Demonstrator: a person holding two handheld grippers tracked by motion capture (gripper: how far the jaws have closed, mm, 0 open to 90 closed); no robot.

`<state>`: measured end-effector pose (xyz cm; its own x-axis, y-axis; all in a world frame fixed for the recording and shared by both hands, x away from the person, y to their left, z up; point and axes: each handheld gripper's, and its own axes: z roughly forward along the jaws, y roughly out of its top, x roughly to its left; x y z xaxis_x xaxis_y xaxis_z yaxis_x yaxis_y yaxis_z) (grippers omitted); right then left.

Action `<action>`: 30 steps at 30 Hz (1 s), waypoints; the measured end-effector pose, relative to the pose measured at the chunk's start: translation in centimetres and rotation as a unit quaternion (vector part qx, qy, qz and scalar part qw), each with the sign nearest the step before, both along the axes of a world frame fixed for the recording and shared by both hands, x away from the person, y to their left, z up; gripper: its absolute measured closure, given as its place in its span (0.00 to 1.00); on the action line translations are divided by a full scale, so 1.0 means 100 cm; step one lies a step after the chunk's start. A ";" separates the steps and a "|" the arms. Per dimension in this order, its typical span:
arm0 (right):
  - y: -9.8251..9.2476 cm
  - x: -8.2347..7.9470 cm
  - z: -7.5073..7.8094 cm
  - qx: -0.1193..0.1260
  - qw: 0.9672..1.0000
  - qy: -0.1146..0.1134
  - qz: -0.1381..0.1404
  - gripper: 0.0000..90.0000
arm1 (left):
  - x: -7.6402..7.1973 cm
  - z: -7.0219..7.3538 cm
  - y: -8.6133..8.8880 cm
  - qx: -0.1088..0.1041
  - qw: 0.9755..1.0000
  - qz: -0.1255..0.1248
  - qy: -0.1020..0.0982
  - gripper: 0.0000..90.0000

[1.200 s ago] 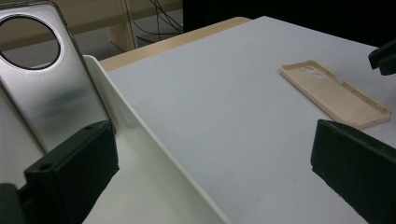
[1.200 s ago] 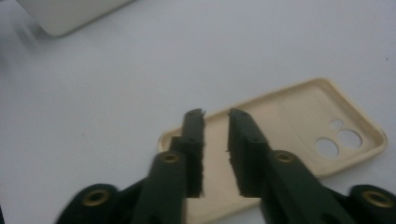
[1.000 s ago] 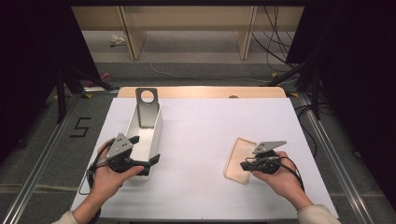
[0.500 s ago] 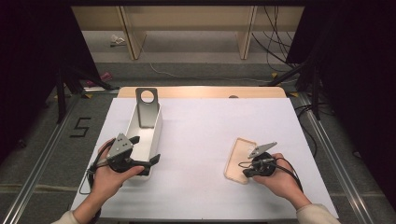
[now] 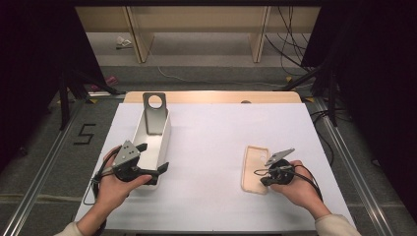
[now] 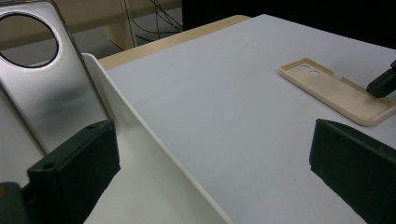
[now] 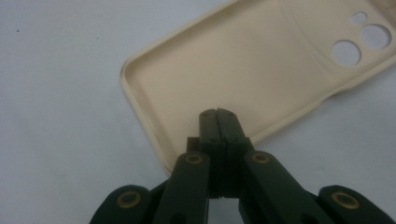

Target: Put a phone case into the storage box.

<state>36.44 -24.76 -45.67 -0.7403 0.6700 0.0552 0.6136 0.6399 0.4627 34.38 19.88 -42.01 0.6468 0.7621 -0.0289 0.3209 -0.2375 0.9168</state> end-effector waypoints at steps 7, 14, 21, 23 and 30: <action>-0.004 0.002 0.000 -0.004 1.000 0.001 -0.005 1.00 | 0.000 0.000 0.000 0.001 1.000 0.000 0.000 0.01; -0.009 0.003 0.000 -0.010 1.000 -0.002 -0.009 1.00 | 0.000 0.000 0.000 0.002 1.000 -0.001 0.000 0.01; -0.008 0.003 0.000 -0.012 1.000 -0.004 -0.007 1.00 | 0.000 0.000 -0.001 0.002 1.000 -0.002 0.000 0.01; -0.008 0.002 0.001 -0.011 1.000 -0.013 -0.010 0.99 | 0.000 0.000 -0.001 0.001 1.000 -0.002 0.001 0.01; -0.003 0.000 0.007 -0.008 0.999 -0.052 0.015 0.76 | 0.000 0.000 0.000 0.002 1.000 -0.003 0.001 0.02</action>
